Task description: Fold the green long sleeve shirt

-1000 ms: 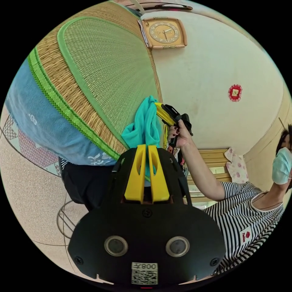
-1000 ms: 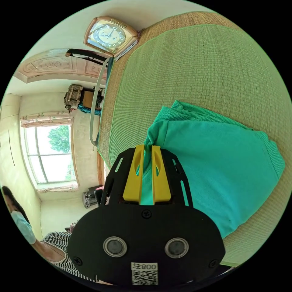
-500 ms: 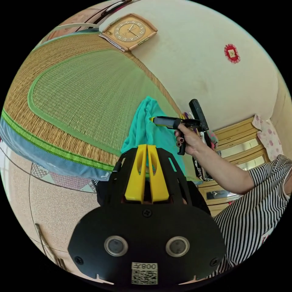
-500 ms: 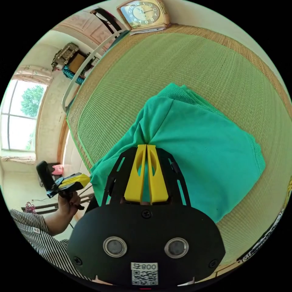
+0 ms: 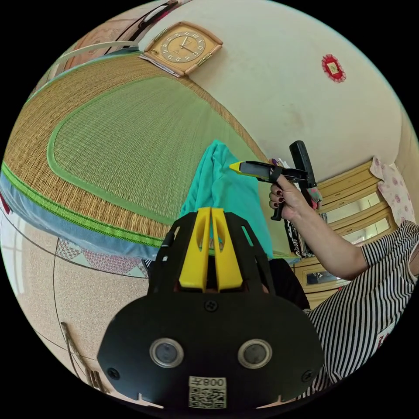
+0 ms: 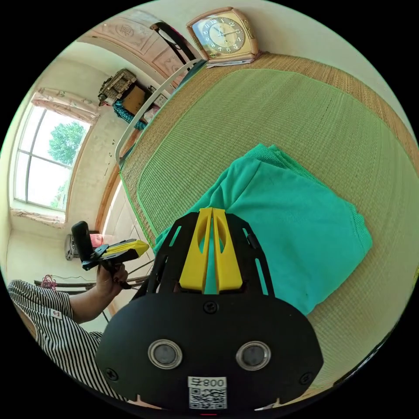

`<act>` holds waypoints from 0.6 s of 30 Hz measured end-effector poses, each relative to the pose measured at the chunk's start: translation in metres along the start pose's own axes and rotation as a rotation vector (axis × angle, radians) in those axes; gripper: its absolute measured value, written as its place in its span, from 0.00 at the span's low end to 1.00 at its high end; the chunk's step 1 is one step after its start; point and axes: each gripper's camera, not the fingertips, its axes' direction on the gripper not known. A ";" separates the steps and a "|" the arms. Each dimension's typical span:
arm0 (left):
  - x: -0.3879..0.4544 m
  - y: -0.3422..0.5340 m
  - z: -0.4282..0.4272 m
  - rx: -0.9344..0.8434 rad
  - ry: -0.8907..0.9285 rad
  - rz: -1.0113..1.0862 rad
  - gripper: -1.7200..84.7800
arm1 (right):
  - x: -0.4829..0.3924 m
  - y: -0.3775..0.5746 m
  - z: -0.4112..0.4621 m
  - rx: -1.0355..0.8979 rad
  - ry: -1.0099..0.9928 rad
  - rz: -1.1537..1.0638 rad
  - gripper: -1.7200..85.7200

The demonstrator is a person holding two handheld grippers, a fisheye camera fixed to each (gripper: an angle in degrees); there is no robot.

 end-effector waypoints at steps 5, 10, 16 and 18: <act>0.012 0.002 0.024 -0.091 -0.093 0.038 0.02 | 0.007 -0.020 0.004 0.002 0.070 0.036 0.02; 0.015 0.009 0.040 -0.126 -0.108 0.002 0.02 | 0.017 -0.048 0.031 -0.089 0.134 0.067 0.02; 0.045 0.011 0.029 -0.047 -0.053 0.090 0.02 | 0.015 -0.033 0.016 -0.043 0.105 0.034 0.02; 0.057 0.009 0.033 -0.075 -0.060 0.137 0.02 | 0.010 -0.014 -0.005 0.024 0.067 0.005 0.02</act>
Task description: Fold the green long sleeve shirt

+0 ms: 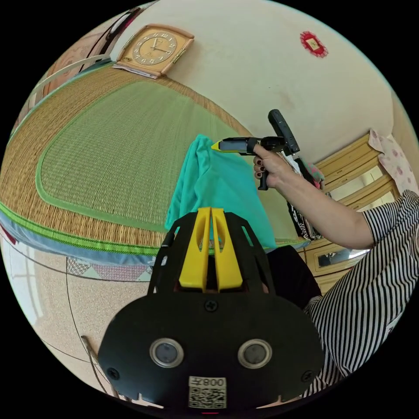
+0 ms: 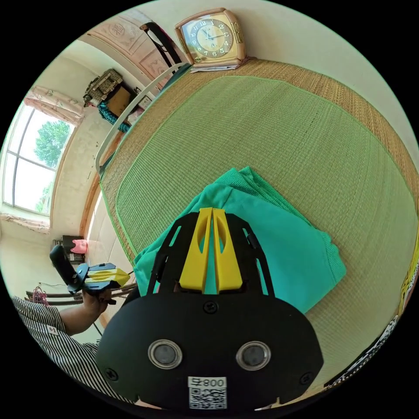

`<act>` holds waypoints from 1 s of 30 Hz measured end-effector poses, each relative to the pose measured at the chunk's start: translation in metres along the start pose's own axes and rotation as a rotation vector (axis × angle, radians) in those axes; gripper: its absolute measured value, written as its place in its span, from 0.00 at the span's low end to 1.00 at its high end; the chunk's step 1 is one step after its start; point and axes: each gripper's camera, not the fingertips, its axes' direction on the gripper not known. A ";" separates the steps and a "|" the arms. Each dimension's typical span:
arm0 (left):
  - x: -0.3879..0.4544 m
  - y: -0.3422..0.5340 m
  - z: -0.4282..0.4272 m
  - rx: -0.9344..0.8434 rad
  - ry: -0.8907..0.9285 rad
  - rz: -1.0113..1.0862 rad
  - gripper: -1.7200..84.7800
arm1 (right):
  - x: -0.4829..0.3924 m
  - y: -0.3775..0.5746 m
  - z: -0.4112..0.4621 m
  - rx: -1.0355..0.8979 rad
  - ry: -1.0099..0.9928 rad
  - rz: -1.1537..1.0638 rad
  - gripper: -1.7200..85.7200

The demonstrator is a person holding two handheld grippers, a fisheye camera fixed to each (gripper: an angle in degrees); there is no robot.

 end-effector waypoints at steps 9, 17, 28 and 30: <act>-0.002 0.000 0.037 -0.097 -0.041 -0.072 0.02 | -0.056 0.093 0.027 -0.146 -0.130 -0.154 0.02; 0.014 0.004 0.026 -0.059 -0.048 -0.101 0.02 | -0.041 0.111 0.040 -0.203 -0.145 -0.139 0.02; 0.084 0.018 0.060 -0.179 0.107 0.045 0.02 | 0.048 0.247 -0.024 -0.069 -0.313 0.123 0.02; 0.095 0.015 0.071 -0.220 0.083 0.066 0.02 | 0.058 0.270 -0.015 -0.083 -0.287 0.149 0.02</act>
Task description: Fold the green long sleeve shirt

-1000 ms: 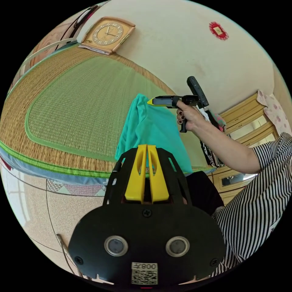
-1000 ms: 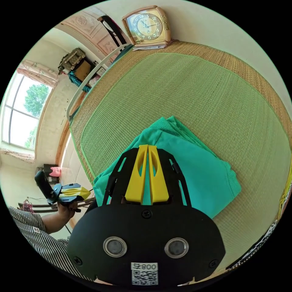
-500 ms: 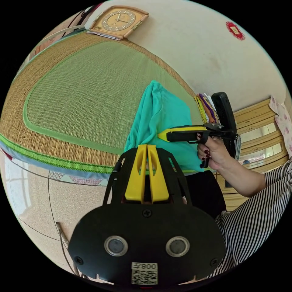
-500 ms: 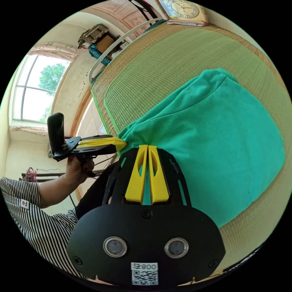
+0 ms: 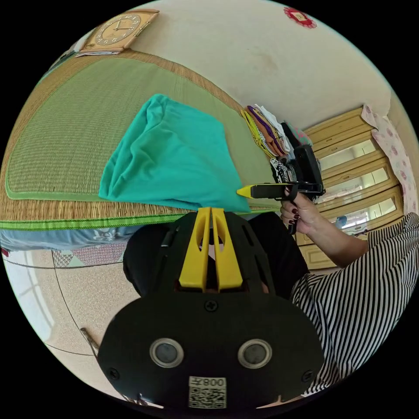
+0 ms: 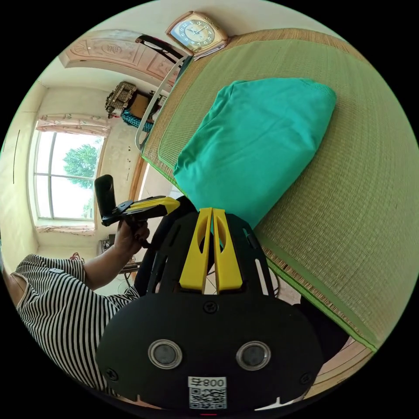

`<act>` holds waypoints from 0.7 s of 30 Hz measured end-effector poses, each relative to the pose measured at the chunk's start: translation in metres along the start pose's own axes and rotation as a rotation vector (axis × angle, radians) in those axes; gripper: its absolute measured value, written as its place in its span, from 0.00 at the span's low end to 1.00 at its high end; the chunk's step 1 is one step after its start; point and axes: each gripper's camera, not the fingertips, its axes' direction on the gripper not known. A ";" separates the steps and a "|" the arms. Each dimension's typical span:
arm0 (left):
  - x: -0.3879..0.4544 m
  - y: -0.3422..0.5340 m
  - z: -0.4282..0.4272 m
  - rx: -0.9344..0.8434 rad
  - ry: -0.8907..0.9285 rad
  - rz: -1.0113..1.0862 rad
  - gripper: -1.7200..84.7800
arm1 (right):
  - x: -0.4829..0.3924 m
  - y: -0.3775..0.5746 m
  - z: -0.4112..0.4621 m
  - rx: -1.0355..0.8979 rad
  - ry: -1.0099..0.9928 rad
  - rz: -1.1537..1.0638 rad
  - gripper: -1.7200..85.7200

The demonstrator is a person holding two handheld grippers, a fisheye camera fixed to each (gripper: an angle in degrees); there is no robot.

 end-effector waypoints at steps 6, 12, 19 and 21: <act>0.010 -0.020 0.023 -0.113 -0.021 -0.007 0.03 | 0.031 0.015 0.017 -0.023 -0.022 0.032 0.02; 0.024 -0.021 0.053 -0.191 0.076 -0.018 0.05 | 0.067 0.053 -0.003 0.058 -0.093 0.083 0.02; 0.015 -0.027 0.100 -0.219 0.248 -0.135 0.09 | 0.125 0.102 -0.012 0.128 -0.267 0.195 0.07; 0.011 -0.028 0.103 -0.201 0.276 -0.162 0.08 | 0.144 0.114 -0.010 0.128 -0.325 0.233 0.10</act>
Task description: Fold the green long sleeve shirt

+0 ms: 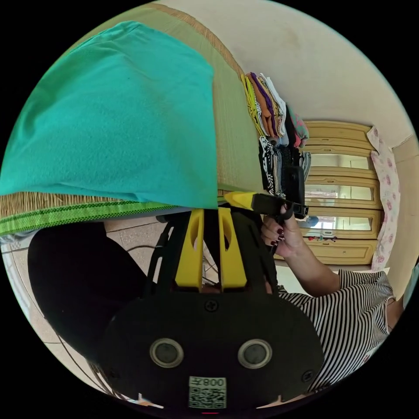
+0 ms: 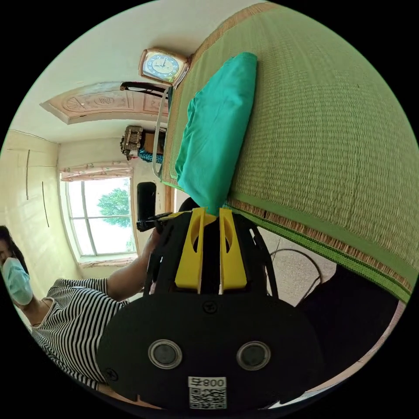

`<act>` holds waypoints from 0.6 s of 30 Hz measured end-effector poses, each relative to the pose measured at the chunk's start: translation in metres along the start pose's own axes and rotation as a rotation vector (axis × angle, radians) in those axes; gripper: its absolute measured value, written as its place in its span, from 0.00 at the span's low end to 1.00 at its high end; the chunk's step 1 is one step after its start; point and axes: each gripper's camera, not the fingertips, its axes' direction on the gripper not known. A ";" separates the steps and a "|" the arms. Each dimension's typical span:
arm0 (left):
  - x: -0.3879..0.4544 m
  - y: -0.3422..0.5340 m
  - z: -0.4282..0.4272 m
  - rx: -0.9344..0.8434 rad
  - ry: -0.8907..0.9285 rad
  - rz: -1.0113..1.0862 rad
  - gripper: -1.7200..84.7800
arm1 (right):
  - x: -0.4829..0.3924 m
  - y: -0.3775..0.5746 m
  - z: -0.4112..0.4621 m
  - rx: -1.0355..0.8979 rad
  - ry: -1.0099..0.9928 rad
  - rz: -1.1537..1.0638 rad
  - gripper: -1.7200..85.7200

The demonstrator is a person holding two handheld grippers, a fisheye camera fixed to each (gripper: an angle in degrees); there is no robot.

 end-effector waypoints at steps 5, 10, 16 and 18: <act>-0.003 0.003 -0.005 0.029 0.015 0.010 0.06 | 0.033 0.006 -0.004 0.001 -0.101 0.060 0.13; 0.001 0.008 -0.017 0.069 0.014 0.042 0.05 | 0.057 0.004 0.000 0.009 -0.178 0.096 0.14; -0.003 0.011 -0.027 0.072 0.010 0.067 0.05 | 0.082 0.002 0.006 0.022 -0.283 0.136 0.14; -0.005 0.013 -0.029 0.076 0.013 0.070 0.05 | 0.087 0.001 0.008 0.019 -0.304 0.135 0.13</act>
